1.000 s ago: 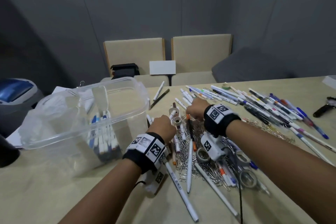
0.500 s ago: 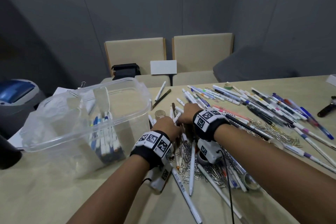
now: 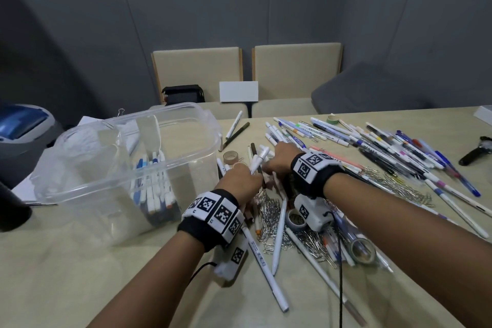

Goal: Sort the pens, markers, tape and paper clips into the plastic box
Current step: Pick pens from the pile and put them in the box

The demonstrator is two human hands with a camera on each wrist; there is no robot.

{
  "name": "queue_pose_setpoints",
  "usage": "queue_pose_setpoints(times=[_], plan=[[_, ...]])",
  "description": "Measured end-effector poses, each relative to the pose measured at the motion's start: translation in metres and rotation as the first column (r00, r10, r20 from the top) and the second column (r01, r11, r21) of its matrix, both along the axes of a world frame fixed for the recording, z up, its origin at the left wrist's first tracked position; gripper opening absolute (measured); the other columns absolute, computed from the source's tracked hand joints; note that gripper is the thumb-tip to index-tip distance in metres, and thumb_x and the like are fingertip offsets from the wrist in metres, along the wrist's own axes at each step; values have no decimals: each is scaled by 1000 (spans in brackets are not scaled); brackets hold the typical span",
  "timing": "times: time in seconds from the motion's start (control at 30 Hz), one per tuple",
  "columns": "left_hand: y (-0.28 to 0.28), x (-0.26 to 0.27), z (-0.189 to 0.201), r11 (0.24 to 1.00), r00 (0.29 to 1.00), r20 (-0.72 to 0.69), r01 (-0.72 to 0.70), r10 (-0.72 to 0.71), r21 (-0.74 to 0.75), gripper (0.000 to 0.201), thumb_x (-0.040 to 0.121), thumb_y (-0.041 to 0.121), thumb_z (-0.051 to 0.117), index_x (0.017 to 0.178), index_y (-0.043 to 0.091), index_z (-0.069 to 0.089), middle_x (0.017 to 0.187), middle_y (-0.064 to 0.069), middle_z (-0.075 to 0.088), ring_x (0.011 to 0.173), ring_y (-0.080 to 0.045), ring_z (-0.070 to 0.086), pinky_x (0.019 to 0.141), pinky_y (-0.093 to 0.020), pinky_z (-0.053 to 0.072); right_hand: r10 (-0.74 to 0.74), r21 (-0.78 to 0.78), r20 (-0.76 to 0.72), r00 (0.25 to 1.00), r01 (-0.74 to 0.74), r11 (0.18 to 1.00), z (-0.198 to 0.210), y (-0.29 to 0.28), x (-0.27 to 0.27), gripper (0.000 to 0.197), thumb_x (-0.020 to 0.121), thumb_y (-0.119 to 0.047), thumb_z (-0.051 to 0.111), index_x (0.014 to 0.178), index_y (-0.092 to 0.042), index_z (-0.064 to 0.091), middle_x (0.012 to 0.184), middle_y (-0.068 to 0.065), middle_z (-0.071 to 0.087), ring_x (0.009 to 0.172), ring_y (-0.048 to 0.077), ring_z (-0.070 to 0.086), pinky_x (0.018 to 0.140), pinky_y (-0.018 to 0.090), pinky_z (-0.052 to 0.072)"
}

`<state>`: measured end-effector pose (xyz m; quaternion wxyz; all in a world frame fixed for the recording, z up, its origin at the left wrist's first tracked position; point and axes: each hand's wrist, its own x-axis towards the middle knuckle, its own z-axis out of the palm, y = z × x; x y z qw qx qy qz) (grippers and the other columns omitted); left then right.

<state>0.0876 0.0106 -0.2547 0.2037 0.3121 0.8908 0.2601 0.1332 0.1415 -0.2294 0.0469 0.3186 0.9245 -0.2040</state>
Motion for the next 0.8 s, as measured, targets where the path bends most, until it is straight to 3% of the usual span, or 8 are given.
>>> queue_pose_setpoints(times=[0.13, 0.23, 0.33, 0.43, 0.5, 0.6, 0.73, 0.8], plan=[[-3, -1, 3, 1000, 998, -62, -1, 0, -27, 11, 91, 17, 43, 86, 8, 45, 77, -7, 49, 58, -16, 45, 48, -27, 31, -122, -272, -158, 980, 76, 959, 12, 17, 10, 16, 82, -21, 57, 88, -6, 58, 77, 3, 63, 63, 17, 59, 54, 22, 43], [-4, 0, 4, 996, 998, -66, 1, -6, -85, 10, 93, 19, 47, 96, 9, 46, 83, -5, 50, 66, -18, 52, 54, -27, 41, -188, -346, -226, 956, 101, 933, 24, 30, 18, 13, 85, -13, 50, 90, -3, 57, 75, 7, 68, 63, 20, 61, 56, 24, 40], [-2, 3, 1, 988, 995, -81, 37, -50, -153, 27, 91, 19, 53, 115, 11, 44, 90, -4, 51, 79, -19, 57, 70, -33, 52, -178, -289, -161, 971, 126, 949, 27, 42, 26, 13, 87, -12, 54, 80, -3, 60, 70, 6, 65, 58, 19, 53, 58, 27, 40], [1, 4, 1, 987, 995, -94, 7, -22, -158, 33, 87, 17, 57, 117, 7, 45, 84, -1, 47, 65, -11, 50, 49, -26, 40, -148, -235, -80, 986, 125, 964, 19, 43, 29, 16, 89, -11, 55, 73, -7, 55, 62, 5, 57, 50, 17, 47, 50, 26, 37], [2, 6, 2, 986, 995, -101, -3, -14, -166, 35, 85, 17, 63, 114, 7, 46, 82, 0, 46, 62, -11, 49, 46, -24, 37, -140, -236, -29, 990, 129, 963, 13, 38, 26, 5, 90, -8, 53, 86, -4, 54, 69, 9, 58, 50, 16, 49, 45, 24, 36], [2, 8, 2, 987, 995, -96, 1, -16, -161, 40, 82, 21, 69, 111, 7, 46, 82, 0, 49, 63, -11, 52, 47, -23, 41, -106, -134, 30, 994, 109, 985, 3, 34, 16, 27, 87, -3, 57, 114, 4, 53, 90, 14, 63, 62, 20, 55, 47, 26, 37], [2, 9, 5, 995, 994, -109, 2, -12, -95, 24, 84, 28, 66, 93, 10, 52, 78, -1, 52, 60, -11, 52, 51, -24, 46, -107, -47, -31, 994, 106, 993, 4, 39, 7, 30, 94, -8, 48, 121, 4, 48, 101, 18, 58, 98, 35, 64, 70, 38, 50], [1, 8, 9, 998, 991, -134, 1, -9, -61, 23, 87, 31, 63, 79, 13, 52, 74, -1, 53, 56, -12, 51, 49, -24, 45, -97, 58, -40, 995, 99, 993, 4, 47, 3, 32, 96, -14, 46, 123, 3, 50, 102, 17, 60, 95, 33, 60, 66, 36, 45]])
